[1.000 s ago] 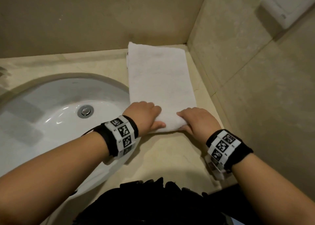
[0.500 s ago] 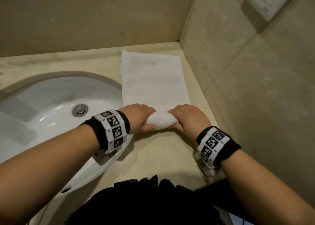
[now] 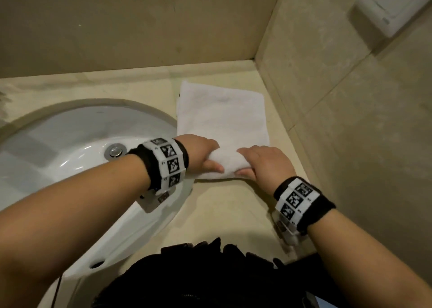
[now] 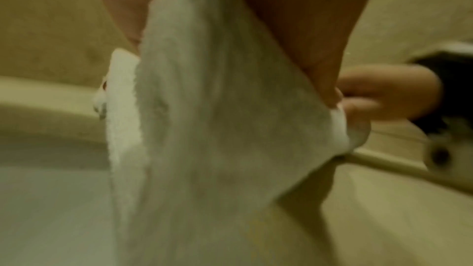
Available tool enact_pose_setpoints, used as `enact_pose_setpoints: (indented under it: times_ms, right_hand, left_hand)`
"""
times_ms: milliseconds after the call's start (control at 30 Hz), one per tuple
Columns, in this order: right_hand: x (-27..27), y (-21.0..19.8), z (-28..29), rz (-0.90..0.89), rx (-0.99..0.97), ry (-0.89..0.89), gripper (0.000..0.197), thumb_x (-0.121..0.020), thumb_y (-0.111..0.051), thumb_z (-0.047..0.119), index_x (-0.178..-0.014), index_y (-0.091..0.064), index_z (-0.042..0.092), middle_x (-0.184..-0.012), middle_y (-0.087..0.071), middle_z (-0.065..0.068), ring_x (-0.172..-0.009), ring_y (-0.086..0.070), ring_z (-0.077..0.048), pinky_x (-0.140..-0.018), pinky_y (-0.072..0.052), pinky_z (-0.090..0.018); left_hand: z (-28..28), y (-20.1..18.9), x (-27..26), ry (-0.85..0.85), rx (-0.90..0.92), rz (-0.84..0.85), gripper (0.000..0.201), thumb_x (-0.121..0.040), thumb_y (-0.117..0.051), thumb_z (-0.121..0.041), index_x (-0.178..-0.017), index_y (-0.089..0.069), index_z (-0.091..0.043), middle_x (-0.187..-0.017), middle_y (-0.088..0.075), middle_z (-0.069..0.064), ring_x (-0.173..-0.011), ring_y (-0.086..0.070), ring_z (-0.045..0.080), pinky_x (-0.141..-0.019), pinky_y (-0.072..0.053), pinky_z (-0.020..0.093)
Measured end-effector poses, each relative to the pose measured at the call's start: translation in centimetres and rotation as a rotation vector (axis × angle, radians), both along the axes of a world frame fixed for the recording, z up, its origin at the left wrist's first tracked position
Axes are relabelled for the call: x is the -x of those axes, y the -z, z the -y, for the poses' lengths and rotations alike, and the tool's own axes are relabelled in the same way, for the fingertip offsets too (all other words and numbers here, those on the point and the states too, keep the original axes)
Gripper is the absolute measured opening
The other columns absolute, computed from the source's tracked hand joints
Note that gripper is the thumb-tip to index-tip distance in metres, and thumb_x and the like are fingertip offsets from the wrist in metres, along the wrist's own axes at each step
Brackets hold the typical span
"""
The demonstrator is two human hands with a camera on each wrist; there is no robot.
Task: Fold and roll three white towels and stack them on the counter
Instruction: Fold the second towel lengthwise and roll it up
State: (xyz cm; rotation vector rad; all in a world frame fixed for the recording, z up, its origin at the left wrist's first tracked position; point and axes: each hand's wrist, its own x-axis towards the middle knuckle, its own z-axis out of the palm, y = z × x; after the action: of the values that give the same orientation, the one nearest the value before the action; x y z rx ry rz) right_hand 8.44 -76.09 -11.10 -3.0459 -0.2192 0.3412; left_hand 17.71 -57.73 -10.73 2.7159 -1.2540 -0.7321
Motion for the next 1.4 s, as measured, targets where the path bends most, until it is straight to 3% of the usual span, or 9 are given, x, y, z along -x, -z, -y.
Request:
enact_pose_setpoints:
  times_ms: [167, 400, 500, 667, 867, 933, 1067, 1167, 1400]
  right_hand:
    - [-1.9, -0.6, 0.9, -0.27, -0.266, 0.098, 0.04, -0.092, -0.039, 0.046, -0.121, -0.053, 0.023, -0.119, -0.062, -0.004, -0.106, -0.055, -0.023, -0.079, -0.035, -0.028]
    - [1.1, 0.2, 0.2, 0.179, -0.098, -0.068, 0.066, -0.066, -0.072, 0.05, -0.118, -0.057, 0.012, -0.108, -0.061, -0.012, -0.097, -0.057, -0.032, -0.085, -0.042, -0.04]
    - [-0.1, 0.0, 0.6, 0.113, -0.094, -0.023, 0.045, -0.077, -0.063, 0.046, -0.114, -0.058, 0.023, -0.102, -0.065, -0.004, -0.092, -0.06, -0.027, -0.075, -0.037, -0.031]
    - [-3.0, -0.7, 1.9, -0.264, -0.236, 0.082, 0.05, -0.078, -0.053, 0.058, -0.116, -0.052, 0.026, -0.114, -0.062, -0.002, -0.1, -0.056, -0.023, -0.074, -0.035, -0.029]
    - [-2.1, -0.9, 0.5, 0.054, 0.008, -0.007, 0.074, -0.071, -0.057, 0.063, -0.131, -0.042, 0.022, -0.125, -0.053, -0.005, -0.111, -0.05, -0.027, -0.093, -0.034, -0.039]
    - [-2.2, -0.7, 0.0, 0.048, 0.034, 0.018, 0.064, -0.077, -0.055, 0.058, -0.131, -0.043, 0.024, -0.121, -0.057, -0.005, -0.108, -0.053, -0.027, -0.09, -0.034, -0.037]
    - [-3.8, -0.4, 0.4, -0.133, -0.213, 0.196, 0.04, -0.091, -0.039, 0.048, -0.119, -0.056, 0.024, -0.119, -0.063, -0.005, -0.107, -0.055, -0.025, -0.082, -0.034, -0.029]
    - [-4.4, -0.2, 0.4, -0.214, -0.278, 0.2, 0.037, -0.093, -0.037, 0.045, -0.112, -0.06, 0.022, -0.117, -0.064, -0.006, -0.107, -0.054, -0.024, -0.083, -0.035, -0.028]
    - [-1.8, -1.1, 0.2, 0.06, -0.016, -0.043, 0.066, -0.073, -0.053, 0.065, -0.124, -0.049, 0.023, -0.12, -0.056, -0.003, -0.109, -0.051, -0.025, -0.09, -0.033, -0.037]
  left_hand:
    - [-1.2, 0.9, 1.9, 0.225, -0.04, 0.376, 0.091, -0.072, -0.049, -0.071, -0.14, -0.022, -0.017, -0.127, -0.045, 0.006, -0.107, -0.049, 0.028, -0.088, -0.04, 0.038]
    - [0.3, 0.5, -0.1, 0.044, 0.036, -0.064, 0.054, -0.078, -0.054, -0.058, -0.121, -0.045, -0.025, -0.116, -0.06, 0.0, -0.1, -0.056, 0.023, -0.078, -0.039, 0.028]
    - [0.6, 0.1, 0.2, -0.02, 0.011, -0.123, 0.064, -0.074, -0.054, -0.065, -0.124, -0.044, -0.026, -0.117, -0.06, -0.001, -0.101, -0.056, 0.021, -0.083, -0.044, 0.031]
    - [-1.0, 0.2, 1.5, 0.069, 0.051, 0.3, 0.085, -0.068, -0.055, -0.071, -0.133, -0.03, -0.023, -0.118, -0.053, 0.005, -0.101, -0.054, 0.027, -0.079, -0.044, 0.036]
    - [-0.7, 0.0, -1.9, -0.087, 0.029, -0.168, 0.065, -0.073, -0.057, -0.065, -0.125, -0.044, -0.029, -0.119, -0.061, -0.002, -0.107, -0.056, 0.021, -0.085, -0.04, 0.028]
    - [-0.6, -0.4, -2.1, -0.101, 0.008, -0.21, 0.066, -0.072, -0.057, -0.066, -0.126, -0.044, -0.03, -0.12, -0.06, -0.003, -0.108, -0.055, 0.02, -0.088, -0.04, 0.028]
    - [-1.1, 0.1, 0.2, 0.095, 0.007, 0.329, 0.092, -0.064, -0.05, -0.077, -0.135, -0.032, -0.022, -0.126, -0.05, 0.007, -0.108, -0.051, 0.029, -0.09, -0.041, 0.04]
    - [-1.3, 0.5, 1.5, 0.175, -0.045, 0.445, 0.095, -0.069, -0.055, -0.069, -0.142, -0.019, -0.02, -0.129, -0.045, 0.007, -0.11, -0.048, 0.029, -0.092, -0.036, 0.04]
    - [-0.2, -0.9, -1.8, 0.025, 0.001, -0.087, 0.056, -0.072, -0.053, -0.064, -0.116, -0.045, -0.032, -0.102, -0.064, -0.004, -0.089, -0.06, 0.021, -0.082, -0.05, 0.037]
